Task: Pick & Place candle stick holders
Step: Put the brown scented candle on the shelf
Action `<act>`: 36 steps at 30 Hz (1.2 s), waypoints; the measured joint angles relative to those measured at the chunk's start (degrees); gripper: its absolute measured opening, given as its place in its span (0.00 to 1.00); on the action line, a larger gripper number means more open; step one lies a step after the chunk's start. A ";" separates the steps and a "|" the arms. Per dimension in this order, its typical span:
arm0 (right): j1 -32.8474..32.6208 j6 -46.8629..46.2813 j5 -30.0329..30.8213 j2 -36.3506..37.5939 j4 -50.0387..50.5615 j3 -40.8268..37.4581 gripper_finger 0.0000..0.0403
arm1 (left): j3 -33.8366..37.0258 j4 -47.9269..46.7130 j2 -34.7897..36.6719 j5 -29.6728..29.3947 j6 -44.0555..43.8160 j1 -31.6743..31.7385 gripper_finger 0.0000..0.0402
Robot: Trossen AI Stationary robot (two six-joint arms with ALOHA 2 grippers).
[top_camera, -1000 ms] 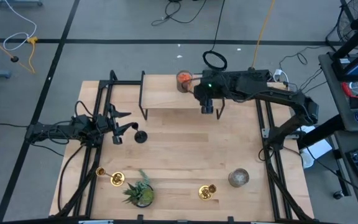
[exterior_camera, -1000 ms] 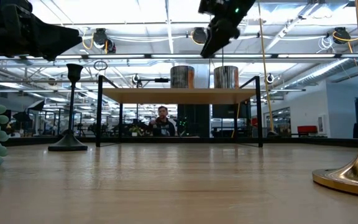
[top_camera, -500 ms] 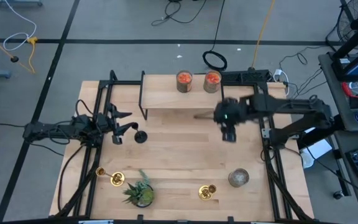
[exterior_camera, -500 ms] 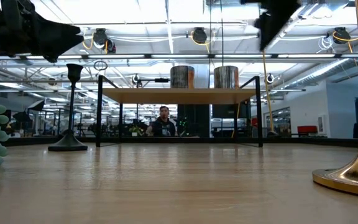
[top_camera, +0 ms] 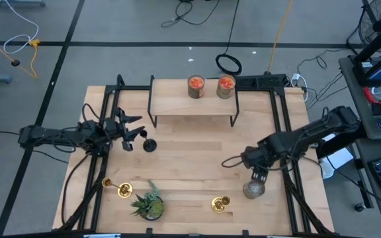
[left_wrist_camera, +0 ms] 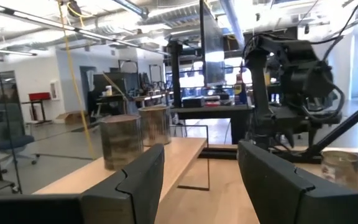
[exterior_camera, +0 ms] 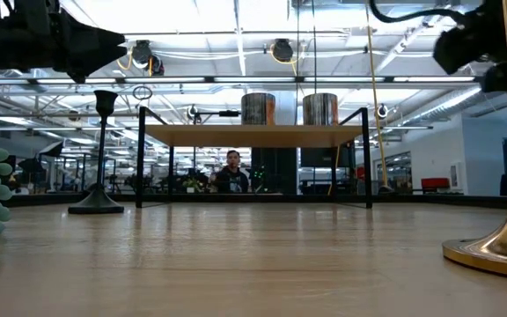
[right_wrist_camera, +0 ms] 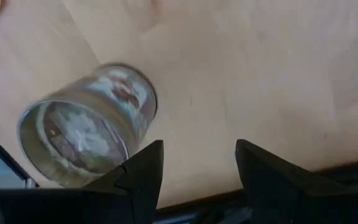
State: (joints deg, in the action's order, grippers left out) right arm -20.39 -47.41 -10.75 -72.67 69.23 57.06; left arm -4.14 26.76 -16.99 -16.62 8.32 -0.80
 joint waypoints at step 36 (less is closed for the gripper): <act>-0.08 -5.35 -2.78 0.19 -19.22 -6.35 0.01 | -1.30 2.10 -4.77 6.16 7.77 0.00 0.53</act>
State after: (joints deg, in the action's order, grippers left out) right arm -20.47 -52.76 -13.52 -72.48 50.01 50.71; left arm -5.44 28.86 -21.76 -10.46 16.09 -0.80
